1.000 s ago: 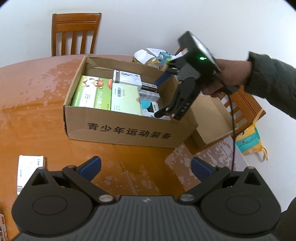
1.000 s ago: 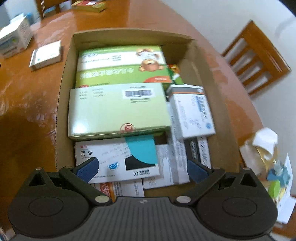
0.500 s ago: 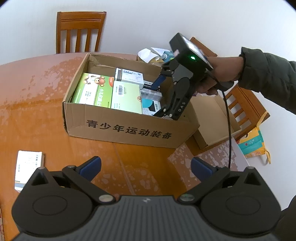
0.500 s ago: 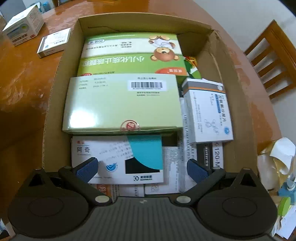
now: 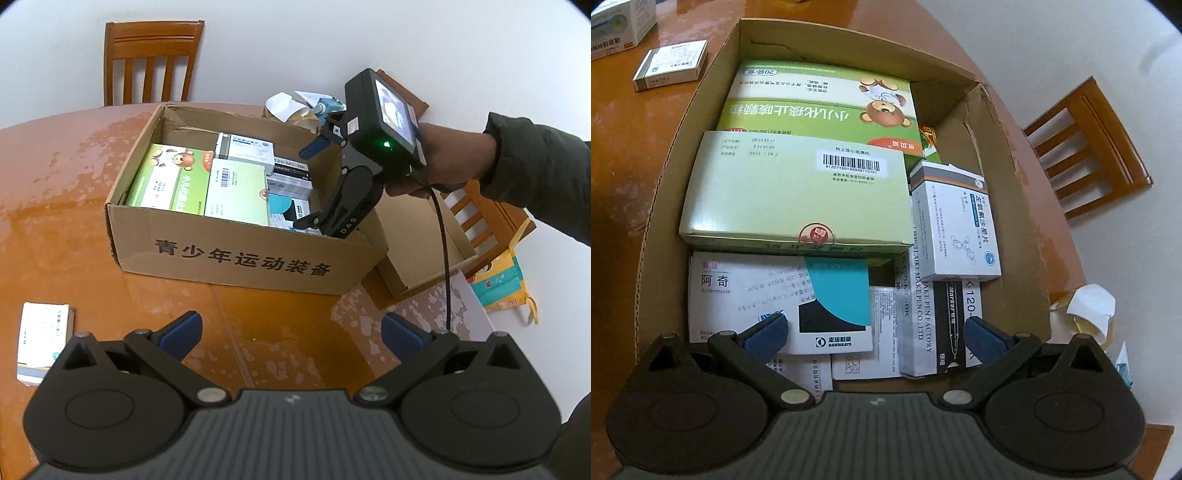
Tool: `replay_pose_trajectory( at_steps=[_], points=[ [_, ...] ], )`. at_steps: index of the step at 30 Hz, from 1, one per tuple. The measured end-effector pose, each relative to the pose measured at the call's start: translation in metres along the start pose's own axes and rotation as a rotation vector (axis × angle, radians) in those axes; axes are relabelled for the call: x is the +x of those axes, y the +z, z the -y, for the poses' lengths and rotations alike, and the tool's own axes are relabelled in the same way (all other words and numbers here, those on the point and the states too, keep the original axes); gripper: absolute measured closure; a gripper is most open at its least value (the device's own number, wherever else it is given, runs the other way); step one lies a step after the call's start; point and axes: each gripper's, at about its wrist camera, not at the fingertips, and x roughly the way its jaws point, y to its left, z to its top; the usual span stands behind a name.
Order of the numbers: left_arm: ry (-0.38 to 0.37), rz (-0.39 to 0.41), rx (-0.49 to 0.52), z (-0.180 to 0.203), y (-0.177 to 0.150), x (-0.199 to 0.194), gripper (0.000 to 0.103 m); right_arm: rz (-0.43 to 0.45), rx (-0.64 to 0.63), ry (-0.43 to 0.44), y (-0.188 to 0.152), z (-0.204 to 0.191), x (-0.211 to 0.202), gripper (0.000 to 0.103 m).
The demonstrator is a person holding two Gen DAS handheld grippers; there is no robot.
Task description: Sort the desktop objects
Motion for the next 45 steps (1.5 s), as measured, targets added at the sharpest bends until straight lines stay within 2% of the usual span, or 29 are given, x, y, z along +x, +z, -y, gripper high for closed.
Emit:
replay_pose_trajectory(
  at_steps=[6,8,11,12,15,17,19,20,22,24,29,35,39,43,45],
  points=[
    [-0.003,0.002,0.002,0.002,0.000,0.001,0.000,-0.048,-0.184,-0.154,-0.001,-0.012,-0.004,0.000],
    [-0.001,0.003,0.001,0.002,0.000,0.001,0.000,-0.023,-0.166,-0.147,-0.002,-0.007,-0.013,0.000],
    [0.001,0.001,-0.003,0.002,0.000,0.001,0.000,-0.006,0.015,-0.012,-0.002,0.014,-0.022,0.000],
    [0.002,0.002,-0.004,0.001,0.000,0.001,0.000,0.002,0.033,0.030,-0.004,0.018,-0.024,0.000],
    [0.006,0.000,-0.009,0.000,0.000,0.002,0.000,0.009,-0.056,0.064,-0.009,0.014,-0.025,0.000],
    [0.002,-0.003,-0.012,0.001,0.000,0.003,0.000,-0.010,0.003,0.097,-0.010,0.019,-0.021,0.000],
    [-0.002,-0.001,-0.008,0.002,-0.001,0.003,0.000,-0.013,0.093,0.182,-0.011,0.027,-0.017,0.000],
    [-0.002,-0.002,-0.005,0.003,-0.001,0.002,0.000,-0.002,0.098,0.226,-0.012,0.027,-0.017,0.000],
    [0.001,-0.004,-0.005,0.003,-0.002,0.002,0.000,0.018,0.009,0.266,-0.013,0.021,-0.017,0.000],
    [0.006,-0.005,-0.015,0.001,-0.004,0.002,0.000,0.015,-0.117,0.232,-0.013,0.014,-0.016,0.000],
    [0.011,-0.007,-0.026,-0.001,-0.006,0.002,0.000,0.026,-0.282,0.274,-0.007,0.007,-0.017,0.000],
    [0.018,-0.002,-0.037,-0.003,-0.006,0.000,0.000,0.025,-0.590,0.212,0.003,-0.012,-0.022,0.000],
    [0.028,0.006,-0.058,-0.008,-0.007,-0.001,0.000,-0.021,-0.711,0.253,0.005,-0.020,-0.024,0.000],
    [0.032,0.011,-0.068,-0.011,-0.006,-0.002,0.000,-0.022,-0.790,0.281,0.001,-0.025,-0.024,0.003],
    [0.034,0.013,-0.070,-0.012,-0.005,-0.002,0.000,-0.017,-0.841,0.268,0.001,-0.026,-0.026,0.006]
  ],
)
